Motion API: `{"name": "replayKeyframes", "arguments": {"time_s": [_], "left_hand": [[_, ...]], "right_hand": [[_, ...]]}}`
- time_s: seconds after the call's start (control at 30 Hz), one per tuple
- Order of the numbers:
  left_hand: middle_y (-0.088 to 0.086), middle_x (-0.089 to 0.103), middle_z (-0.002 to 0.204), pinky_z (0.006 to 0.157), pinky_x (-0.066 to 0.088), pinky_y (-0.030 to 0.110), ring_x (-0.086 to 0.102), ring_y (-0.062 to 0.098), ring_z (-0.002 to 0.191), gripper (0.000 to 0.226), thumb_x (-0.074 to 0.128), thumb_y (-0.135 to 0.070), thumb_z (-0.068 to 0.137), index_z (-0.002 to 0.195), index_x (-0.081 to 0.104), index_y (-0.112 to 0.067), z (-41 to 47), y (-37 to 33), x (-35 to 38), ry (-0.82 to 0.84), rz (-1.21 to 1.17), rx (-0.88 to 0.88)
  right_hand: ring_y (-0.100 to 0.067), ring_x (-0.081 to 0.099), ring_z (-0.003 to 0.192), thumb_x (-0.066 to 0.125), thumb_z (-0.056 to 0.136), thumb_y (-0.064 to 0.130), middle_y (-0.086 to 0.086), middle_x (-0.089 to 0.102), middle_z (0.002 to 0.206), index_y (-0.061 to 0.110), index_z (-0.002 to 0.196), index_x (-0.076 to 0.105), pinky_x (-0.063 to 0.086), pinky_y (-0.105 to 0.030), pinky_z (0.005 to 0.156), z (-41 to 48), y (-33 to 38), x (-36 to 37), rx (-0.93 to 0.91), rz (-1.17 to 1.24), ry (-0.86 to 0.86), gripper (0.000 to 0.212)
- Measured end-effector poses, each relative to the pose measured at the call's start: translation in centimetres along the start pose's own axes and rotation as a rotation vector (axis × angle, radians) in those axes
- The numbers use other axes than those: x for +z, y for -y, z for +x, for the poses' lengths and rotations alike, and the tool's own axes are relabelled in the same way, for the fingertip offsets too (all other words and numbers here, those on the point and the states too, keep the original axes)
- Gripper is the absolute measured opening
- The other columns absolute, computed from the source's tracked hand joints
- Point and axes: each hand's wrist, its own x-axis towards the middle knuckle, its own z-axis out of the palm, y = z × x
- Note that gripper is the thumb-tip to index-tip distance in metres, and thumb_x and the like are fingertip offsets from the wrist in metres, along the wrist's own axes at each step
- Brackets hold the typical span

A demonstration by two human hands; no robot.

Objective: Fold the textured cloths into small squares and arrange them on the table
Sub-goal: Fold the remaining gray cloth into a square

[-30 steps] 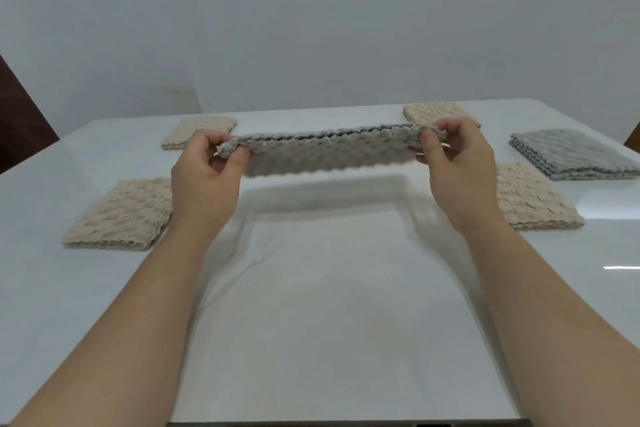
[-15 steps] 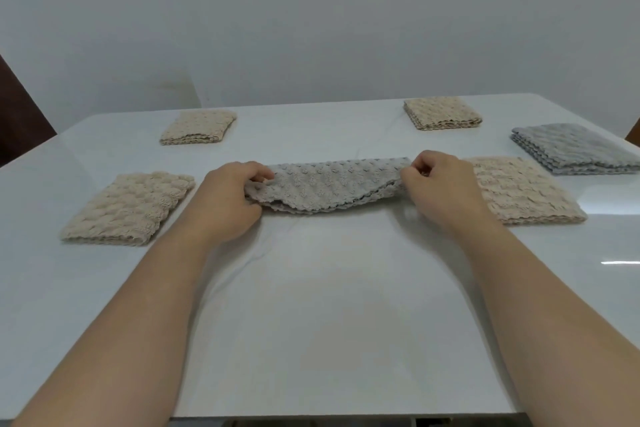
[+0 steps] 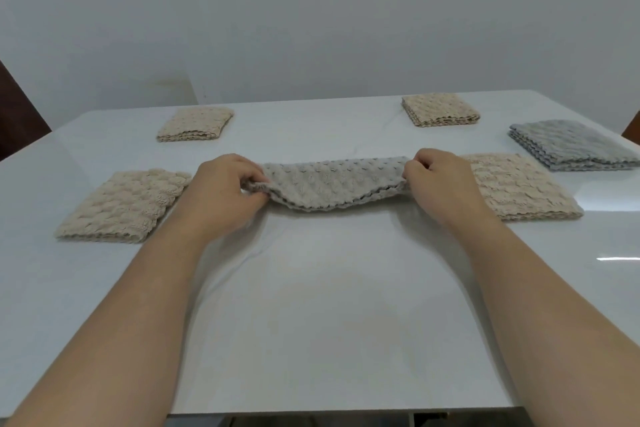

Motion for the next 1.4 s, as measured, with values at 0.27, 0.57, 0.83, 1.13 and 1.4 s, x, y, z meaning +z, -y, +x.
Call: {"name": "replayKeyframes", "arguments": {"time_s": [0.27,0.57,0.83,1.13,1.4], "left_hand": [[-0.016,0.066,0.096,0.084,0.052,0.037,0.062,0.011,0.09,0.008,0.066,-0.034,0.067,0.069,0.067,-0.026,-0.5,-1.4,-0.9,0.107,0.008,-0.09],[-0.022,0.063,0.105,0.078,0.05,0.027,0.061,-0.001,0.09,0.016,0.083,-0.04,0.069,0.071,0.072,-0.029,-0.8,-1.8,-1.2,0.348,0.172,-0.067],[-0.008,0.072,0.078,0.08,0.048,0.035,0.058,0.011,0.089,0.068,0.047,-0.084,0.08,0.068,0.074,-0.023,-0.3,-1.1,-0.1,0.254,0.275,-0.054],[0.001,0.059,0.137,0.109,0.034,0.041,0.048,0.024,0.13,0.036,0.046,-0.036,0.104,0.133,0.059,-0.018,0.3,-4.9,4.3,-0.052,0.214,0.209],[-0.001,0.025,0.167,0.127,0.014,0.042,0.019,0.021,0.155,0.057,0.018,-0.041,0.109,0.162,0.02,-0.019,1.0,-4.3,8.1,0.376,0.317,0.205]], "right_hand": [[-0.02,0.03,0.052,0.045,0.09,0.022,-0.002,0.037,0.052,0.014,0.058,0.035,0.024,-0.029,0.05,-0.1,0.1,-0.2,0.009,-0.092,0.08,0.035],[-0.03,0.051,0.059,0.055,0.082,0.022,-0.019,0.063,0.065,-0.002,0.069,0.057,0.05,-0.038,0.057,-0.1,-0.2,0.0,0.0,-0.273,0.115,0.028],[-0.033,0.066,0.079,0.055,0.075,0.011,-0.011,0.07,0.074,0.008,0.076,0.069,0.055,-0.038,0.06,-0.2,0.0,0.1,0.016,-0.375,0.176,0.014],[-0.031,0.053,0.107,0.05,0.092,0.038,-0.005,0.067,0.106,0.019,0.106,0.071,0.047,-0.04,0.084,-0.6,1.4,2.8,-0.315,-0.534,-0.081,0.032],[-0.024,0.019,0.155,0.02,0.11,0.035,-0.004,0.026,0.167,0.015,0.16,0.026,0.013,-0.041,0.125,-0.7,1.4,7.2,-0.379,-0.572,0.399,0.055]]}}
